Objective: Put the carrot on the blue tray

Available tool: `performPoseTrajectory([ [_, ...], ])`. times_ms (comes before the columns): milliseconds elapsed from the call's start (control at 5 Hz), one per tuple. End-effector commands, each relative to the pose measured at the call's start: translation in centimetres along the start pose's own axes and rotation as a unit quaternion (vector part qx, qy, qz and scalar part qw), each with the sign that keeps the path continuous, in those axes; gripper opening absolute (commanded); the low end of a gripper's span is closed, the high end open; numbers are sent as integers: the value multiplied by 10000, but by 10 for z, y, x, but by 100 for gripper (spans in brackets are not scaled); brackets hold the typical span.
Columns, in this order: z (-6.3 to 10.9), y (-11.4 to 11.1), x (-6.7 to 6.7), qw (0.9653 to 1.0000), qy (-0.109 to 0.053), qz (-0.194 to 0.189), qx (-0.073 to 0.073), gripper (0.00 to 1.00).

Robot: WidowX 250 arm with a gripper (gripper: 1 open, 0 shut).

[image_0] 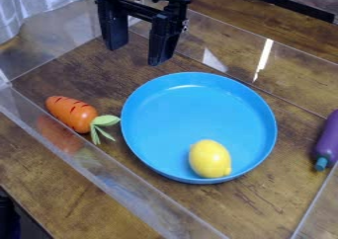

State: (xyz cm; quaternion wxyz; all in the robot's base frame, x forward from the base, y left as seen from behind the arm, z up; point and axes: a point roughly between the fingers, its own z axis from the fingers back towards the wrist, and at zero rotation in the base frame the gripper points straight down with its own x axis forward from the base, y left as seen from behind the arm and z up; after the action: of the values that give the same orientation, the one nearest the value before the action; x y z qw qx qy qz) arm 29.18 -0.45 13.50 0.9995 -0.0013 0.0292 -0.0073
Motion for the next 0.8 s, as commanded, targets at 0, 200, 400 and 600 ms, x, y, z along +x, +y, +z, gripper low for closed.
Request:
performPoseTrajectory([
  [0, -6, 3, 0, 9996, 71, -275, 16, 100],
  [200, -12, 8, 0, 9976, 136, -674, 46, 100],
  [400, -17, 10, 0, 9954, 194, -938, 54, 100],
  [600, -23, 13, 1, 9916, 249, -1271, 64, 100],
])
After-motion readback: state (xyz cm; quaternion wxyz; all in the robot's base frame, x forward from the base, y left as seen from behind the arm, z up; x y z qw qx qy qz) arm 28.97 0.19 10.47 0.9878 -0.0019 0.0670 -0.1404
